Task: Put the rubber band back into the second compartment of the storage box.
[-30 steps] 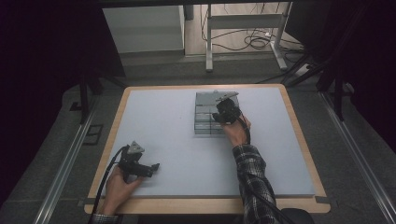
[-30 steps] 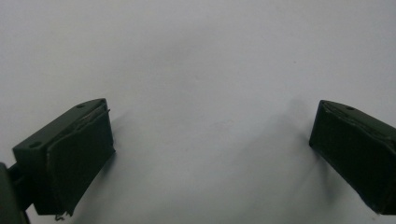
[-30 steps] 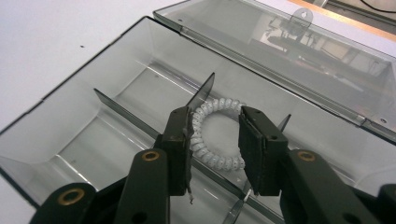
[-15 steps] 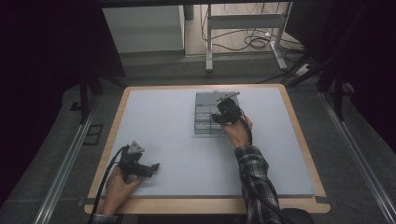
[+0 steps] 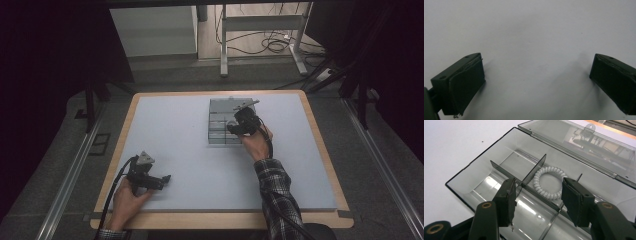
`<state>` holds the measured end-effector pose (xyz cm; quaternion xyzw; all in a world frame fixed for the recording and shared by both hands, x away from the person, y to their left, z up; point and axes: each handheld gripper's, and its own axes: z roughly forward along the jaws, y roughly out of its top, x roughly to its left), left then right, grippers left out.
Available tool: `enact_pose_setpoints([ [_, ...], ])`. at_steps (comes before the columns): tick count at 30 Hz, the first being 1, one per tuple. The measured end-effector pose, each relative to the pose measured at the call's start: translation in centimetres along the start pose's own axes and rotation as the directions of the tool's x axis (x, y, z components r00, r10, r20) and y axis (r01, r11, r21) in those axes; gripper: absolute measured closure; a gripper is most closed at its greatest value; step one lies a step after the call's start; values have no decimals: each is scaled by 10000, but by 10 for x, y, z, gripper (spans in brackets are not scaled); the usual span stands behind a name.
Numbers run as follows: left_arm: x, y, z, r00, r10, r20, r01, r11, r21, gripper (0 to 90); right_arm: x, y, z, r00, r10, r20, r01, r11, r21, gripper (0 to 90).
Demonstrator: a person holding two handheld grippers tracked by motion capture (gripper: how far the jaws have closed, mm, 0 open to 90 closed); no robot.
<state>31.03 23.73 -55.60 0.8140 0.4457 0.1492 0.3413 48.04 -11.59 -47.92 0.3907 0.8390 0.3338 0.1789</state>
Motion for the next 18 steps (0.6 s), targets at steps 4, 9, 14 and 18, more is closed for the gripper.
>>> enact_pose_setpoints([
  [4,0,0,0,10000,-2,-2,2,10000,-2,0,1,-1,-4,10000,-38,-57,38,10000,-1,429],
  [9,0,0,0,10000,-5,-2,5,10000,-3,0,2,-3,-8,9999,-28,-131,27,10000,-25,414],
  [14,0,0,0,10000,-2,-2,2,10000,0,0,3,-4,-13,9998,-105,-196,104,9999,-44,391],
  [18,0,0,0,10000,-3,-2,3,10000,0,0,4,-6,-17,9996,-173,-241,171,9998,-94,370],
])
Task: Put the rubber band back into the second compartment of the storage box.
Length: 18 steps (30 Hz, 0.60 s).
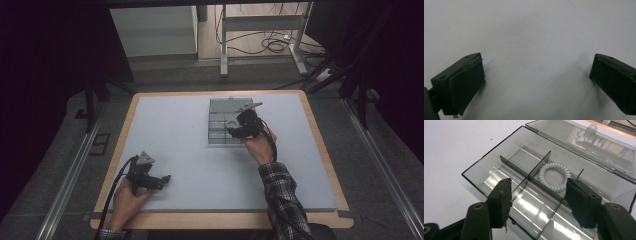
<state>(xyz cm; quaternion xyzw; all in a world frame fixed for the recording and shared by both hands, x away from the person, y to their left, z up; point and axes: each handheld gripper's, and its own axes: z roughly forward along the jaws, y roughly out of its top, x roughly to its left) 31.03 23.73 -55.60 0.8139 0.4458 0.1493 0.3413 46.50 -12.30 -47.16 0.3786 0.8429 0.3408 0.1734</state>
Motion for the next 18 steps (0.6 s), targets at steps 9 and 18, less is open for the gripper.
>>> enact_pose_setpoints([
  [9,0,0,0,10000,1,1,-1,10000,0,0,1,-6,-11,9999,-59,-109,60,10000,43,340],
  [18,0,0,0,10000,-2,1,2,10000,-2,0,4,-13,-18,9994,-52,-338,58,9998,190,309],
])
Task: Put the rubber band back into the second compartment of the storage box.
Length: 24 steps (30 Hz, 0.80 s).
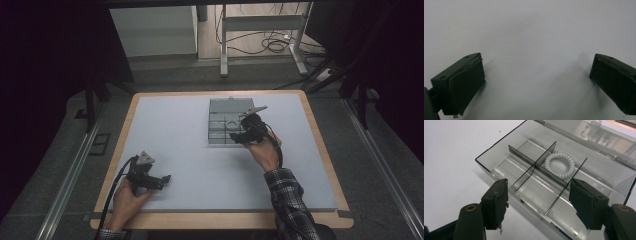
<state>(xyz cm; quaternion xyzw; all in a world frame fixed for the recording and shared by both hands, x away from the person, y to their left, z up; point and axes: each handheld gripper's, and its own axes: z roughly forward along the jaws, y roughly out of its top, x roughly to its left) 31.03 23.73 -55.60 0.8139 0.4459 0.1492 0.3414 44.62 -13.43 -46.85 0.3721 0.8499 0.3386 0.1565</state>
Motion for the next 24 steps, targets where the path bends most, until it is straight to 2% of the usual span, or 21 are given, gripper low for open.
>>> enact_pose_setpoints([
  [24,0,0,0,10000,-2,-4,2,10000,-1,0,7,-24,-21,9996,26,-296,-24,10000,42,236],
])
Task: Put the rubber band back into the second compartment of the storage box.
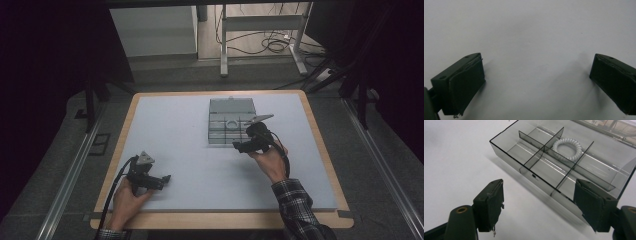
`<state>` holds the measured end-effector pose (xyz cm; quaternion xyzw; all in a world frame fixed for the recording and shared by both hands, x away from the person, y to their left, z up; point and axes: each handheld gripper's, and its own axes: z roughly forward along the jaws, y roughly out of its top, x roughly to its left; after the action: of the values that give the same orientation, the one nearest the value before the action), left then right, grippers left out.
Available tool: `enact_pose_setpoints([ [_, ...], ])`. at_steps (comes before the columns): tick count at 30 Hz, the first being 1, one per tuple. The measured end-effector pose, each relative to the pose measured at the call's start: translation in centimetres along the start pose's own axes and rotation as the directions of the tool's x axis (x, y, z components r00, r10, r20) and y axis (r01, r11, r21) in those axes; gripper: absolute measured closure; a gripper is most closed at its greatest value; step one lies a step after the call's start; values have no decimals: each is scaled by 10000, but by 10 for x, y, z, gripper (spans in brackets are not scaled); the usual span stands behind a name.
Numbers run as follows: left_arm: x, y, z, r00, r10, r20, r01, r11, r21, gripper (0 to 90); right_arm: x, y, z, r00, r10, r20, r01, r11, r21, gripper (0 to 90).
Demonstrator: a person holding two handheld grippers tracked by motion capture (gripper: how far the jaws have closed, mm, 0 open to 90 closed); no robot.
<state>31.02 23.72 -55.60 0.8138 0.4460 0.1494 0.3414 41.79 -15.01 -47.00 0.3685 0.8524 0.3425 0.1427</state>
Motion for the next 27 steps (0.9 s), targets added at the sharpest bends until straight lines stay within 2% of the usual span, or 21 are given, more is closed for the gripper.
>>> enact_pose_setpoints([
  [27,0,0,0,10000,3,-3,-3,10000,2,0,-2,-31,-20,9999,168,15,-169,9989,444,126],
])
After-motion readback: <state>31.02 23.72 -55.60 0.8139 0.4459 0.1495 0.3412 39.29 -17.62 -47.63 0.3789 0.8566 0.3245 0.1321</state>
